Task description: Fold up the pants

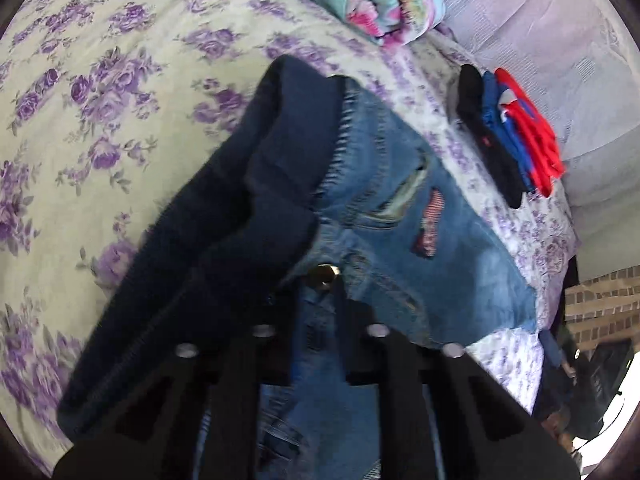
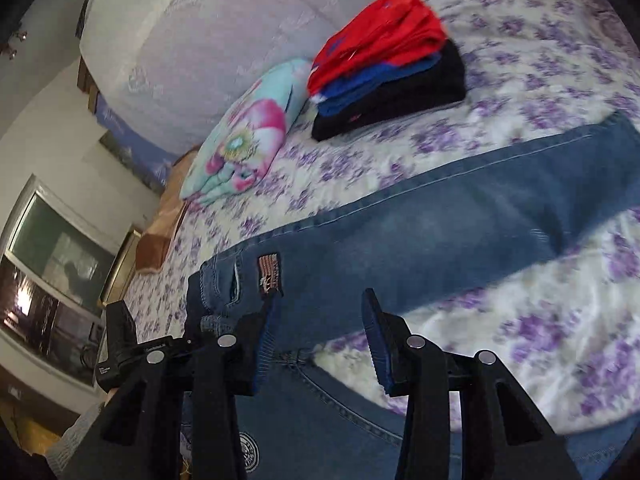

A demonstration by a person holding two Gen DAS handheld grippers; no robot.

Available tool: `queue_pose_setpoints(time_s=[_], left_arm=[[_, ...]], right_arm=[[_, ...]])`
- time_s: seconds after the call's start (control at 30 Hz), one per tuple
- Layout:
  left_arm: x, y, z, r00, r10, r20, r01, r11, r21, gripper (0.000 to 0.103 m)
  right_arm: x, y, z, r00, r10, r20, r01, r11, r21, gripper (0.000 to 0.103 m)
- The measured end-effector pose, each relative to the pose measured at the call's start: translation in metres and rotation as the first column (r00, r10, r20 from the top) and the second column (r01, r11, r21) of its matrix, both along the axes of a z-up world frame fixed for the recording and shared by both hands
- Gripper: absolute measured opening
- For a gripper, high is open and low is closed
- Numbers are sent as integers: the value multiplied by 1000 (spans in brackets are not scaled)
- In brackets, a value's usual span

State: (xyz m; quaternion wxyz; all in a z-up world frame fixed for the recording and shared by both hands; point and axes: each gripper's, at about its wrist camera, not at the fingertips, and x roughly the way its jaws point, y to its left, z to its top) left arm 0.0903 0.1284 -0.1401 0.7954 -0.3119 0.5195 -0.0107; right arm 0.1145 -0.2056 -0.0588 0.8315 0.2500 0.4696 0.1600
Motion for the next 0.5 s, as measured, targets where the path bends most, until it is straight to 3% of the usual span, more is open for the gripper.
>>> queue_pose_setpoints(time_s=[0.13, 0.2, 0.33, 0.4, 0.43, 0.47, 0.5], left_arm=[[-1, 7, -6, 999, -23, 31, 24, 1000, -10, 4], [-3, 6, -6, 999, -26, 43, 27, 1000, -4, 4], [-10, 10, 4, 999, 3, 34, -1, 998, -55, 2], [-14, 15, 21, 998, 20, 68, -15, 998, -65, 8], [-16, 22, 36, 993, 35, 112, -30, 998, -50, 19], [-15, 29, 45, 989, 46, 138, -40, 998, -47, 38], [-13, 37, 54, 985, 60, 159, -53, 997, -49, 47]], right_arm=[[25, 31, -49, 989, 71, -131, -84, 992, -96, 42], [24, 30, -68, 983, 56, -174, -70, 995, -76, 40], [26, 23, -60, 977, 96, -188, -106, 993, -43, 39], [25, 15, -44, 984, 120, -134, -125, 992, -28, 42], [26, 12, -34, 986, 140, -92, -143, 989, -26, 44], [29, 9, -25, 985, 162, -55, -165, 986, -39, 47], [31, 4, -15, 982, 186, -20, -187, 981, -58, 49]])
